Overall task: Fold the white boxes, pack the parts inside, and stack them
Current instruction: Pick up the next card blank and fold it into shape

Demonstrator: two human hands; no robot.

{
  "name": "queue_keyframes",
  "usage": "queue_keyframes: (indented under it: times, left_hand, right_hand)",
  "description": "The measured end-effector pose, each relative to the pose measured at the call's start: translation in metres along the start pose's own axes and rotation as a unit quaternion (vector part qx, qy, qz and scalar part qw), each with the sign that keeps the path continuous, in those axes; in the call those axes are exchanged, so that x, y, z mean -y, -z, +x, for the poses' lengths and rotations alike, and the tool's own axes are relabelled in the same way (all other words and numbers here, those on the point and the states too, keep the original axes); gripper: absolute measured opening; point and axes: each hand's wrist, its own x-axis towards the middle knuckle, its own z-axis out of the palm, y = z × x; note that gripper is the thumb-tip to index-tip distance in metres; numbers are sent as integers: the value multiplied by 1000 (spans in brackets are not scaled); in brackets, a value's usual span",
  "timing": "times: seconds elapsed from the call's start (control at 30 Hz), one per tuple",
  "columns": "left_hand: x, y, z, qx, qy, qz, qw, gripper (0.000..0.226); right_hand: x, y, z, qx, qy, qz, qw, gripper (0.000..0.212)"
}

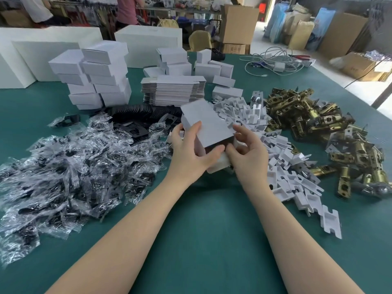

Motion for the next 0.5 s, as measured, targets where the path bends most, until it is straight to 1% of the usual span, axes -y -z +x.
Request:
queue_keyframes:
  times: [0.07,0.13,0.2,0.27,0.3,0.33,0.4,0.43,0.5]
  left_hand:
    - [2,-2,0,0,-17,-10,1000,74]
    - [4,-1,2,-21,-39,-22,999,59]
    - [3,-1,2,-35,-54,-43,997,47]
    - [2,-1,1,-37,-44,-72,996,42]
    - [0,-1,1,-38,-30,-97,994,39]
    - [-1,-1,1,-38,-12,-132,990,36]
    - [0,0,3,-30,21,-213,976,30]
    - [0,1,5,-28,32,-240,970,28]
    - [1,3,7,-19,46,-276,960,28]
  right_hand:
    - [-1,0,0,-12,17,-18,1000,42]
    - [-2,0,0,-7,24,-35,999,42]
    - [-4,-1,-1,2,47,-83,995,42]
    - [-4,-2,-3,15,79,-130,988,41]
    - [-3,-3,-4,23,82,-132,988,40]
    - [-2,-4,-4,29,73,-112,991,39]
    - [2,-3,-3,52,26,-15,998,35]
    - [3,-3,-1,70,-5,47,996,33]
    - [3,0,3,114,-65,143,981,28]
